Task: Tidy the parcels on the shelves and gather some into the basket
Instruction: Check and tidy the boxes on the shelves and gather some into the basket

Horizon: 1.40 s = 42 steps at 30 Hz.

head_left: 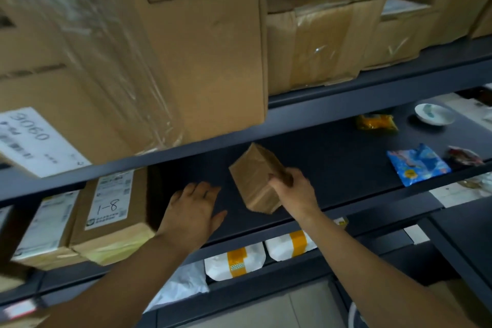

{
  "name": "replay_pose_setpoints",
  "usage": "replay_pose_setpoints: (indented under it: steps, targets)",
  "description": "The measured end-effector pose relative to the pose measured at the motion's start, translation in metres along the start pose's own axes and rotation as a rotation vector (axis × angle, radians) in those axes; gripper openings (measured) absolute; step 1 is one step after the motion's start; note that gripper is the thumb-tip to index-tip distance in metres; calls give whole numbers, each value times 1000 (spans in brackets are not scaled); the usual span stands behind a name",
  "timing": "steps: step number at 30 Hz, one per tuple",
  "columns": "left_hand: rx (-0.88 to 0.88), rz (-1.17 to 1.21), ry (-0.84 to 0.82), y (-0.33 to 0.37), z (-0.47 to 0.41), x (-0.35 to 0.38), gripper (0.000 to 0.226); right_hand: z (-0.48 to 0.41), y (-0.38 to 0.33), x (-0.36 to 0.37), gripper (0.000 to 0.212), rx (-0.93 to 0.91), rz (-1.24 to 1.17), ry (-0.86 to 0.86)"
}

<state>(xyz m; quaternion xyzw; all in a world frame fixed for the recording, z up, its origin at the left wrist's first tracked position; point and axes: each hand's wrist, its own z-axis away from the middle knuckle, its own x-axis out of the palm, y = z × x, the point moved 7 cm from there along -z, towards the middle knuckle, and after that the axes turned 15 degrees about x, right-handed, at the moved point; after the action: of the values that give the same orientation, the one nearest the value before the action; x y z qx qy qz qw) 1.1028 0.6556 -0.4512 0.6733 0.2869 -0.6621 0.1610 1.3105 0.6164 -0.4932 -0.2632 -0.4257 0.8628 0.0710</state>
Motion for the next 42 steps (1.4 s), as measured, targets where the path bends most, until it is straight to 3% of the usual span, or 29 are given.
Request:
replay_pose_setpoints:
  steps: [2,6,10,14,16,19,22,25,27,29,31,33,36,38,42]
  targets:
    - [-35,71,-25,2,1,-2,54,1,6,9,38,65,55,-84]
    - [-82,133,-58,4,4,-2,55,-5,6,4,36,-8,217,55]
    - [-109,101,-112,-1,10,5,46,22,-26,13,57,-285,307,116]
    - [-128,135,-134,-10,23,19,37,51,-32,72,98,-432,879,-112]
    - [-131,104,-113,-18,27,16,41,53,-29,84,94,-476,1044,-52]
    - [-156,136,-66,-28,31,9,49,37,-30,74,80,-327,802,-35]
    - [-316,440,-66,-38,35,13,54,30,-24,64,59,36,13,-349]
    - [-586,1027,-116,-32,41,16,81,40,-22,66,34,237,-471,-588]
    - [-698,1599,-135,-10,43,24,102,50,-24,71,34,265,-578,-711]
    - [-643,1793,-121,3,39,22,114,58,-25,74,36,238,-573,-768]
    - [-609,1669,-47,0,36,27,117,60,-22,73,34,209,-499,-755]
    - [-607,1356,82,-14,34,28,121,57,-19,67,36,161,-352,-678]
    - [-511,1025,111,-20,35,18,137,54,-18,57,42,131,-232,-578]
    - [-479,929,138,-22,38,11,134,53,-20,51,55,120,-250,-547]
    - [-341,852,167,-20,41,-4,120,54,-25,43,101,49,-170,-469]
